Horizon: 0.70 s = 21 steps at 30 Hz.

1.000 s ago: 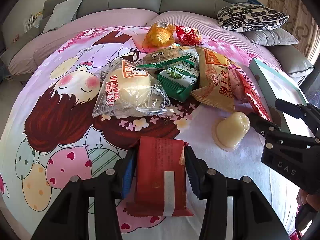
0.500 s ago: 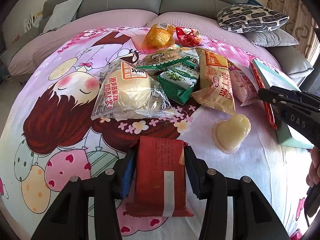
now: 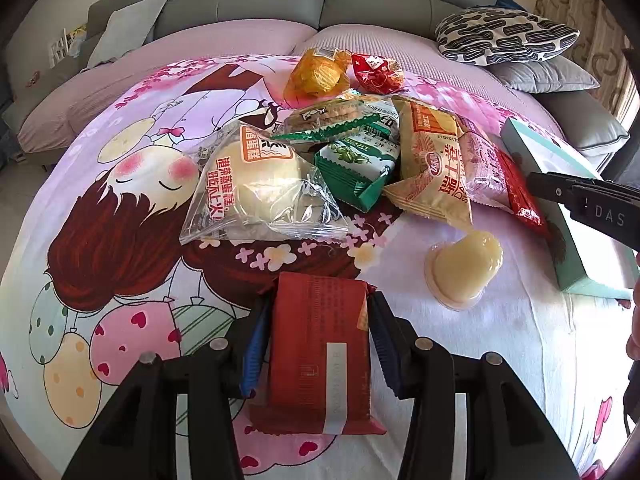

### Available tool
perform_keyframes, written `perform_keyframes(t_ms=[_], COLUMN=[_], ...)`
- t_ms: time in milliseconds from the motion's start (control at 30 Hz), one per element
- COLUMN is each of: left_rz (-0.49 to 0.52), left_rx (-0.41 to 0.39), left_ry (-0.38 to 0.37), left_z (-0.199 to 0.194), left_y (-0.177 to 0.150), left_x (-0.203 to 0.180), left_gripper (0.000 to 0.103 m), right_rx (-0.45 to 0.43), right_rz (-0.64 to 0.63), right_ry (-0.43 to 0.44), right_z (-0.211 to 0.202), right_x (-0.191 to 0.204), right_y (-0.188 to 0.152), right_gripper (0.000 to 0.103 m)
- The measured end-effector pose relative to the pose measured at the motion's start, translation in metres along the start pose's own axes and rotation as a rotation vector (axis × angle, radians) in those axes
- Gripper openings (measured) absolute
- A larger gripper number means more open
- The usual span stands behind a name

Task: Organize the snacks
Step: 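Grasp the yellow jelly cup with the right gripper while the left gripper holds the wafer pack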

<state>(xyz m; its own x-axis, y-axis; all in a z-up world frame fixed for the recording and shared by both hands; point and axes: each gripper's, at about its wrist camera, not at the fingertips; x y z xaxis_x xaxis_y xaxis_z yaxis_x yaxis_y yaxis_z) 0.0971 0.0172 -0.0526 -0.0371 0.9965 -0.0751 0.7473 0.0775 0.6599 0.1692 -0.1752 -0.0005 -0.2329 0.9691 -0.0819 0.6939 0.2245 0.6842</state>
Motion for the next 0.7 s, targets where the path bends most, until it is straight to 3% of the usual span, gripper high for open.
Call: perform_keyframes(t_ms=[100,367,533,600,633,700], left_rz=[0.001,0.009,-0.007,-0.014,-0.017,-0.023], left_rx=[-0.002,-0.009,-0.008,-0.01,-0.011,-0.015], left_ry=[-0.004,0.009,0.011,0.008,0.005,-0.002], left_z=[0.0,-0.004,-0.008,-0.008,-0.008,-0.008], left_y=[0.0,-0.003,-0.006,-0.006,-0.006,-0.007], left_x=[0.0,0.0,0.006,0.007,0.008,0.009], left_gripper=[0.049,0.045,0.045,0.045,0.045,0.045], right_rx=[0.027,0.056,0.036,0.038,0.048,0.033], right_rz=[0.015,0.024,-0.037,-0.037,-0.04,-0.053], right_ry=[0.043,0.267,0.292,0.285,0.283,0.269], right_z=[0.002,-0.014,-0.018,-0.018,-0.018,-0.019], right_x=[0.008,0.048,0.065,0.065,0.064,0.062], right_y=[0.0,-0.015,-0.021,-0.021,-0.021,-0.022], right_gripper=[0.027,0.028,0.03,0.041,0.052,0.055])
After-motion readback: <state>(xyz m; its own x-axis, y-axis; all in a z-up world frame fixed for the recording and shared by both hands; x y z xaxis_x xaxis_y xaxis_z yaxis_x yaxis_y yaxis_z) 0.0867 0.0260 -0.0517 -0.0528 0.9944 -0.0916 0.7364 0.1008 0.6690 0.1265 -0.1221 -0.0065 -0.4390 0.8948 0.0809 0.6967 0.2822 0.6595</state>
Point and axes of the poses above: each gripper's, at about its wrist camera, not at the fingertips, and z roughly the way its jaws point, x to its left, y to its top, and after that the axes turned 9 degrees about -x, right-handed
